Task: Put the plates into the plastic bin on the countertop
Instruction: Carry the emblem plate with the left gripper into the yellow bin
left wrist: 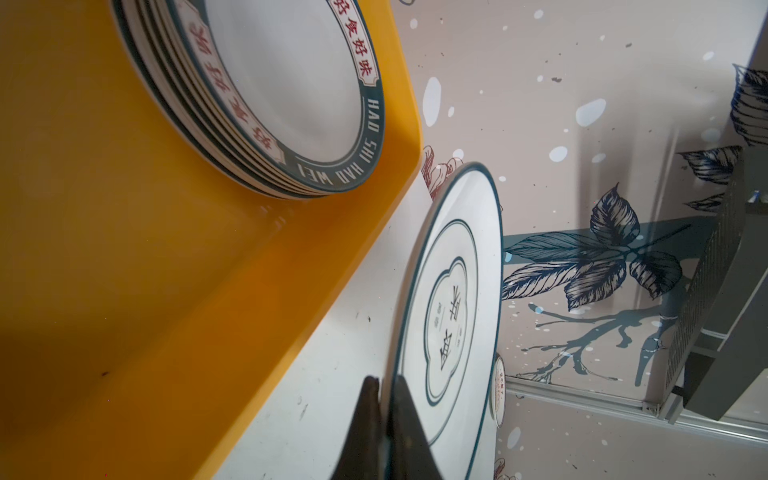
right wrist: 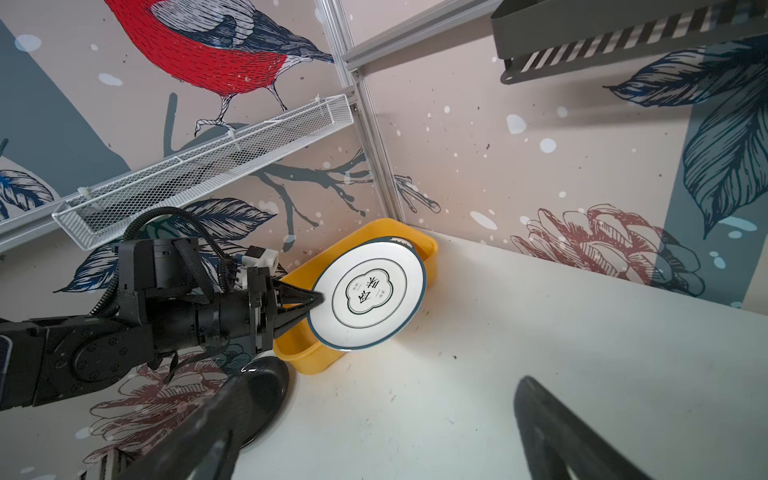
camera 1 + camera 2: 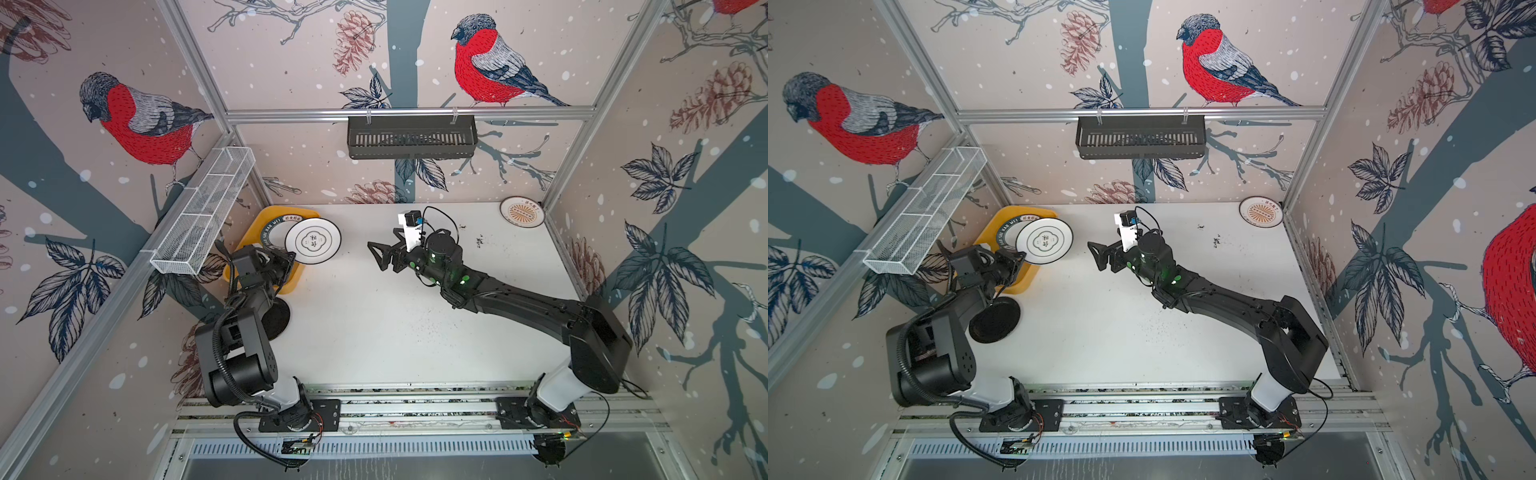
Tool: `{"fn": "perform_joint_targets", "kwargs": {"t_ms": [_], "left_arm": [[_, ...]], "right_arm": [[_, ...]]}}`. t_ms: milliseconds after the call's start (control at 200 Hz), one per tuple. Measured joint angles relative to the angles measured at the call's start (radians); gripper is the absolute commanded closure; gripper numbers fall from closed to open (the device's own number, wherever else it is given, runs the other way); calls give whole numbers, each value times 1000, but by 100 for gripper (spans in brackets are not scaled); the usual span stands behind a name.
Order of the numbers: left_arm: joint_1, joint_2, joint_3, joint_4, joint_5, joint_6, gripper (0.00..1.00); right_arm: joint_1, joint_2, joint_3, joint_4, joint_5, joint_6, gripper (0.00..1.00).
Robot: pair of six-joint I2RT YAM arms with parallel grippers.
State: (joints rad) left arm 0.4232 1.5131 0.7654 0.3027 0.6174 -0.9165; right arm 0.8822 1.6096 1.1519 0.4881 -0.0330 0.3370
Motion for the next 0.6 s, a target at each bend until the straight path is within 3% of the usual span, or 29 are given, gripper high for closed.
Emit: {"fn": "perform_joint_targets", "kwargs": {"t_ms": [265,600], "left_arm": [[91,96,47,37,14,-32,99],[104,294,196,134,-22,-109,99]], "right_arm": [[1,-9,-5,-10,24,-8,0],[1,-49,-30,-27,96,-14,0]]}}
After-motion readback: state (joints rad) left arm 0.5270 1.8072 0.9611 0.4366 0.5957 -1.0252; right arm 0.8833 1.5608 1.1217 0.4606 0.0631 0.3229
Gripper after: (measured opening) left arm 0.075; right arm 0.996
